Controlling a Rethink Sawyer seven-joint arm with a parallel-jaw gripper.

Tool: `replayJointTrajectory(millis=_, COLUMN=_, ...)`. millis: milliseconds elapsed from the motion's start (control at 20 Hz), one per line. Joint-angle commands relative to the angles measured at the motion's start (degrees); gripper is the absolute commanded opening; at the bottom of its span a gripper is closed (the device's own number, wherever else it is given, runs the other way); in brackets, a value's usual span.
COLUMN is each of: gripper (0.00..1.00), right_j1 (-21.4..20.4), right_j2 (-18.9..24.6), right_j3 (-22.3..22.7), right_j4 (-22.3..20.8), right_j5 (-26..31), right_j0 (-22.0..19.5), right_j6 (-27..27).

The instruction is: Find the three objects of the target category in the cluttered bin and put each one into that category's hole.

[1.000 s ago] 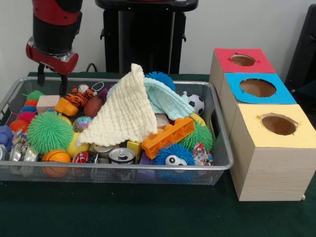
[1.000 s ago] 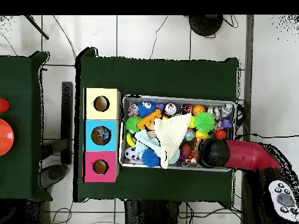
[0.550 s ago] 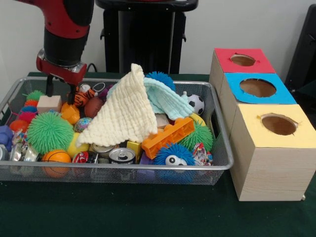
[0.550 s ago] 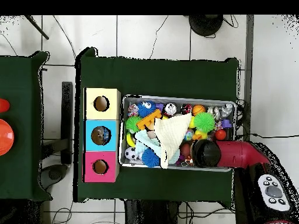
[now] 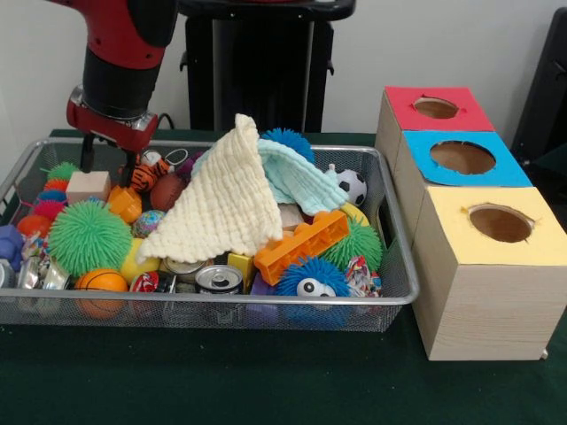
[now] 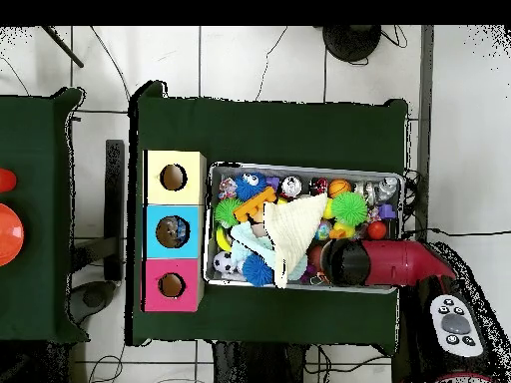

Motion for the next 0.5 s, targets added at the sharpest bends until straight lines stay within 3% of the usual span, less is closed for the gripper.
replayJointTrajectory(millis=50, gripper=1.0, right_j1=5.66, right_j2=1.9, right_j3=-2.16, right_j4=-3.45, right_j5=-6.06, right_j0=0.26, right_j6=1.38)
replayJointTrajectory(millis=500, gripper=1.0, right_j1=3.49, right_j2=3.39, right_j3=-0.7, right_j4=-2.72, right_j5=-4.89, right_j0=-1.62, right_j6=-2.12)
